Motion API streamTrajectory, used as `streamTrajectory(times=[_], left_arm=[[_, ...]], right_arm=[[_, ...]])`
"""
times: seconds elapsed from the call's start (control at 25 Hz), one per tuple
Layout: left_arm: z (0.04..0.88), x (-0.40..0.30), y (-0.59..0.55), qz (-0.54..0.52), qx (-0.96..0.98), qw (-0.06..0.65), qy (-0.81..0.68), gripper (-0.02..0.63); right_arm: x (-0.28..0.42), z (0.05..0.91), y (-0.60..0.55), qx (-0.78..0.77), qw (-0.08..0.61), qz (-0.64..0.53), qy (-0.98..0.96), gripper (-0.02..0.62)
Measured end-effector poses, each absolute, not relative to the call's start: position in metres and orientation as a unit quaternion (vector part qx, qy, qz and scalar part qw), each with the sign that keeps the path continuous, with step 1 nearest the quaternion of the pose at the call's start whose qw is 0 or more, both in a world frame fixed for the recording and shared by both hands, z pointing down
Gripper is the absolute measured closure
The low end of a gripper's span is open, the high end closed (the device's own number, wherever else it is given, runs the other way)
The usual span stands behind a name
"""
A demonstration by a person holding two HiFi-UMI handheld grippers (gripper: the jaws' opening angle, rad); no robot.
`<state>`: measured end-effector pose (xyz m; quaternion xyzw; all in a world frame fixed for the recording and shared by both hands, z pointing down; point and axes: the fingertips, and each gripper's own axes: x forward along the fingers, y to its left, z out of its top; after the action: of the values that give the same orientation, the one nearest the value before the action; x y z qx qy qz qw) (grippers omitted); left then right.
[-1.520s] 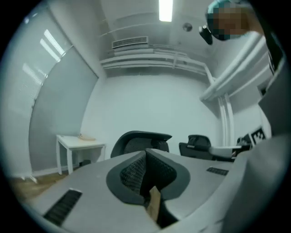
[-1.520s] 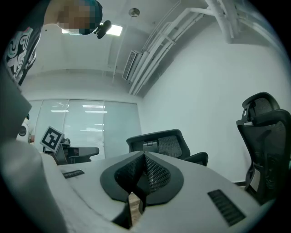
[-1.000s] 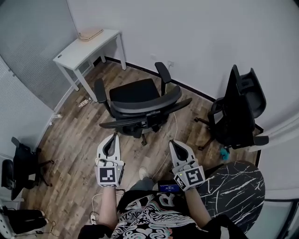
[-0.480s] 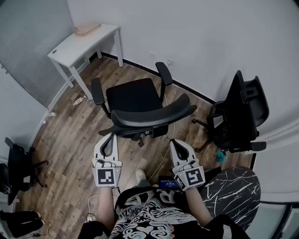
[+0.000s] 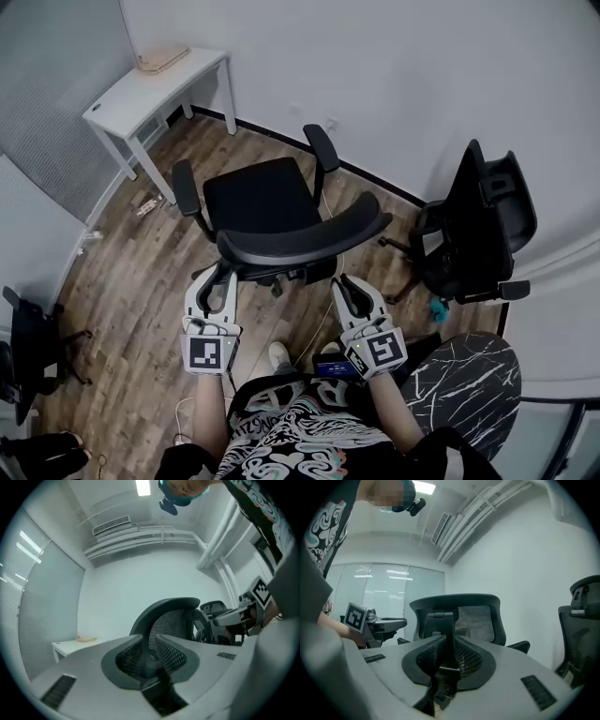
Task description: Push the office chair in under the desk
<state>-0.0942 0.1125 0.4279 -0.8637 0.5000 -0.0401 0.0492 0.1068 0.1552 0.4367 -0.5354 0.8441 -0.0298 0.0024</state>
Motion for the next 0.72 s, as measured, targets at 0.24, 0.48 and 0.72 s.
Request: streamTrajectory(times=[0.24, 0.48, 0.72], left_arm=[[0.443, -0.082, 0.114, -0.087, -0.876, 0.062, 0.47, 0.481], [0.455, -0.081, 0.117, -0.142, -0.88, 0.082, 0.446, 0.443], [0.46, -0.081, 0.111, -0.141, -0.891, 0.077, 0.424, 0.428]], right_arm=[[0.108, 0.44, 0.154, -0.541, 0.001, -0.035, 0.841, 0.545], [0.111, 0.439, 0.156, -0.545, -0.004, -0.037, 0.838, 0.529], [0.109, 0.439, 0.149, -0.537, -0.01, -0.036, 0.843, 0.517]])
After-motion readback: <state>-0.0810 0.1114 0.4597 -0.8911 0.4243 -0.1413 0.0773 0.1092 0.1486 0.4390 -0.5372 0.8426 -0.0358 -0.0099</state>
